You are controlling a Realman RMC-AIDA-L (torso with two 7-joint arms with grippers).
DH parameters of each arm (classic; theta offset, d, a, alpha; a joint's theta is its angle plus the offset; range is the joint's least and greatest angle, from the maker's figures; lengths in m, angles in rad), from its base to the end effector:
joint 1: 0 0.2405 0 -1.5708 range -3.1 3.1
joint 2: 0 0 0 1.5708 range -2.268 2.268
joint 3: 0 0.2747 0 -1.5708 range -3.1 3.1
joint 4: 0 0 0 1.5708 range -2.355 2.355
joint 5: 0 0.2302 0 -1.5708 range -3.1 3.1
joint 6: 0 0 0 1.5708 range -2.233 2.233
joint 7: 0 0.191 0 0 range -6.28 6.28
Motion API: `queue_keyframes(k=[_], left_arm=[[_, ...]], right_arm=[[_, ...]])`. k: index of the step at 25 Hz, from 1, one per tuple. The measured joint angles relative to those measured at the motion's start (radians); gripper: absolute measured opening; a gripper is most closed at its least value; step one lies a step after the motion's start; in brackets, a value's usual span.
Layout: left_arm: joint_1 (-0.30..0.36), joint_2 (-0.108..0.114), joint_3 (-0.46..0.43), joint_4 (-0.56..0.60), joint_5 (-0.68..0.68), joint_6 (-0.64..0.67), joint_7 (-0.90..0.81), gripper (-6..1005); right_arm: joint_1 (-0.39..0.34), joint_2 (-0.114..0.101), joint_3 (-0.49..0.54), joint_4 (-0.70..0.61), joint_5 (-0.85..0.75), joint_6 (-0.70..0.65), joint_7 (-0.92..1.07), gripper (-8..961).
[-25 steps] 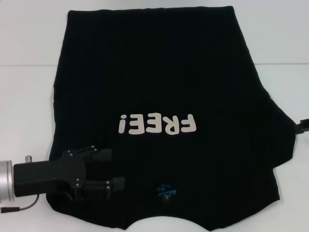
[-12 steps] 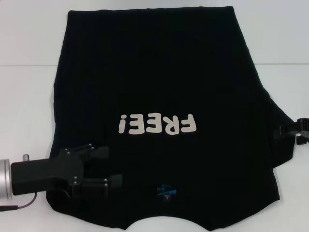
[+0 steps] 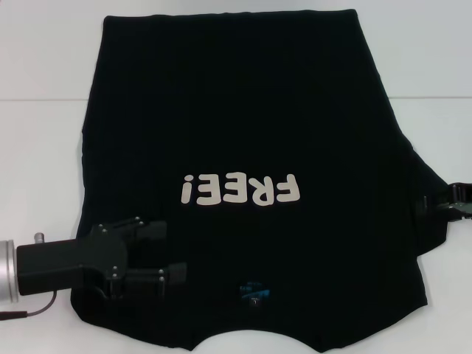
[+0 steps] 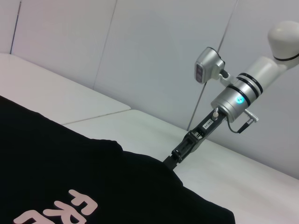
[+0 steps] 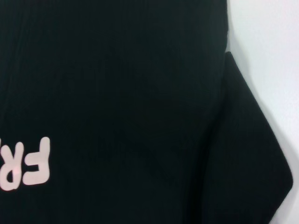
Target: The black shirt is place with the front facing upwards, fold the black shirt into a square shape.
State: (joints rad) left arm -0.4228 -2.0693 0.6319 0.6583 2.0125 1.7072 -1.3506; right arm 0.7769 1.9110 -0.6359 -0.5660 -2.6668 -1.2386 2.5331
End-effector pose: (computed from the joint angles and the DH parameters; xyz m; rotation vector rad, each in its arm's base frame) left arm -0.2950 0.3236 -0.0373 -2.7379 -0.6991 -0.7958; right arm 0.3455 0.4505 0.0077 -2.0265 1.7351 -0.0128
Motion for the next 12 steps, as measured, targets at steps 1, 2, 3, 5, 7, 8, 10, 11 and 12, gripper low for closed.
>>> queue_keyframes(k=[1,2,3,5,7,8,10,11,12], left_arm=[[0.000,0.000,0.000,0.000,0.000,0.000,0.000,924],[0.000,0.000,-0.002,0.000,0.000,0.000,0.000,923],[0.000,0.000,-0.005,-0.001,0.000,0.000,0.000,923],[-0.001,0.002,-0.012,-0.001,-0.001,0.001,-0.001,921],[-0.001,0.003,-0.017,-0.002,-0.001,0.003,-0.003,920],[-0.002,0.004,-0.020,-0.002,-0.001,0.005,-0.003,919],[-0.002,0.004,-0.023,-0.002,-0.001,0.007,-0.004,918],[-0.002,0.004,-0.024,-0.002,-0.001,0.008,-0.004,917],[-0.002,0.004,-0.024,-0.002,-0.001,0.008,-0.004,916]], right_arm=[[0.000,0.002,-0.009,-0.001,0.000,0.007,0.000,784],[0.000,0.003,-0.019,-0.003,0.000,0.014,-0.001,779],[0.000,0.005,-0.028,-0.006,0.000,0.020,-0.001,775],[-0.002,0.007,-0.035,-0.012,0.002,0.023,-0.002,767],[-0.002,0.008,-0.036,-0.016,0.003,0.023,-0.002,759],[-0.002,0.008,-0.036,-0.018,0.002,0.023,-0.002,755],[-0.001,0.008,-0.037,-0.018,0.001,0.021,-0.002,655],[0.000,0.008,-0.037,-0.018,0.001,0.021,-0.002,606],[0.000,0.008,-0.037,-0.018,0.001,0.021,-0.002,556]])
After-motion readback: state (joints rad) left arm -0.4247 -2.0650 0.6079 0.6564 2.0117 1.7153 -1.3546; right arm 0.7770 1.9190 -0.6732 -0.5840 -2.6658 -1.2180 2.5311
